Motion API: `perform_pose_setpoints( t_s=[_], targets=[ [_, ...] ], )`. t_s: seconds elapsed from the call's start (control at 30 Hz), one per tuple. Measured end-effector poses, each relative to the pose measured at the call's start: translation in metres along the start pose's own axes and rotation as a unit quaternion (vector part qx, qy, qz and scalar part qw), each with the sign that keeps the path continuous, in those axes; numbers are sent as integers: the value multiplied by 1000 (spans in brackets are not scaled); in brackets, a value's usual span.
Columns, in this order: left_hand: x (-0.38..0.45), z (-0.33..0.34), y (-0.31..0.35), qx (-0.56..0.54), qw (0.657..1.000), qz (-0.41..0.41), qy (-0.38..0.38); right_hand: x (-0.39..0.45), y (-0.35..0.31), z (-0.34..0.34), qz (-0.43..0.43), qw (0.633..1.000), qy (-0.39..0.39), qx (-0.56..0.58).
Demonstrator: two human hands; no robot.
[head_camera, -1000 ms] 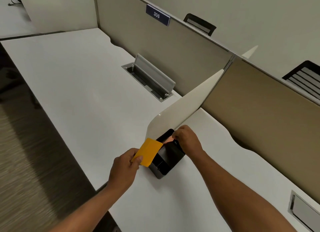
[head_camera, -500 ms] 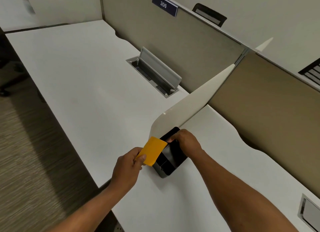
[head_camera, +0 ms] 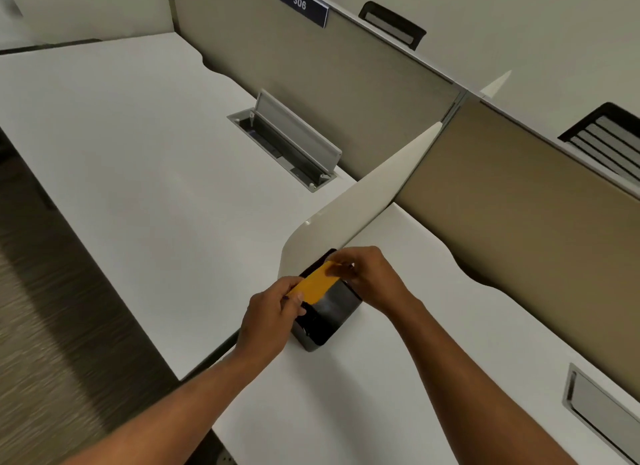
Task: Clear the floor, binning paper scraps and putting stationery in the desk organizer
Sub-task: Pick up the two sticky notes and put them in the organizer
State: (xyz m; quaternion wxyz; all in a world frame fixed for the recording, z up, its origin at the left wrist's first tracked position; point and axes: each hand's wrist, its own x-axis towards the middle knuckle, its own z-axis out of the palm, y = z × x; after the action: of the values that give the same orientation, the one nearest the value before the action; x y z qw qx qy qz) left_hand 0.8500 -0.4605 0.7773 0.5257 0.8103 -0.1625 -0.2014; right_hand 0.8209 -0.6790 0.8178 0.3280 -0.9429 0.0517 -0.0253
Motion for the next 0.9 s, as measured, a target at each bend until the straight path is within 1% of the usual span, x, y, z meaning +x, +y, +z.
perform_pose_setpoints(
  t_s=[0.13, 0.2, 0.3, 0.57, 0.7, 0.8, 0.9],
  targets=[
    [4, -3, -1, -10, 1000, -17, 11, 9, 16, -9, -9, 993, 90, -71],
    [3, -7, -3, -11, 1000, -24, 13, 15, 26, -7, -29, 986, 107, -124],
    [0, -11, -9, -21, 999, -34, 17, 21, 39, 7, -40, 975, 66, -208],
    [-10, -20, -24, -36, 998, -41, 32, 19, 63, 41, -23, 957, -8, -290],
    [-17, -23, -28, -35, 998, -38, 33, 21, 63, 48, -14, 951, -60, -304],
    [-22, -24, -31, -33, 998, -35, 31, 23, 61, 53, -8, 952, -68, -297],
    [-26, -25, -31, -21, 999, -31, 32, 27, 58, 57, 1, 944, -85, -320]
  ],
)
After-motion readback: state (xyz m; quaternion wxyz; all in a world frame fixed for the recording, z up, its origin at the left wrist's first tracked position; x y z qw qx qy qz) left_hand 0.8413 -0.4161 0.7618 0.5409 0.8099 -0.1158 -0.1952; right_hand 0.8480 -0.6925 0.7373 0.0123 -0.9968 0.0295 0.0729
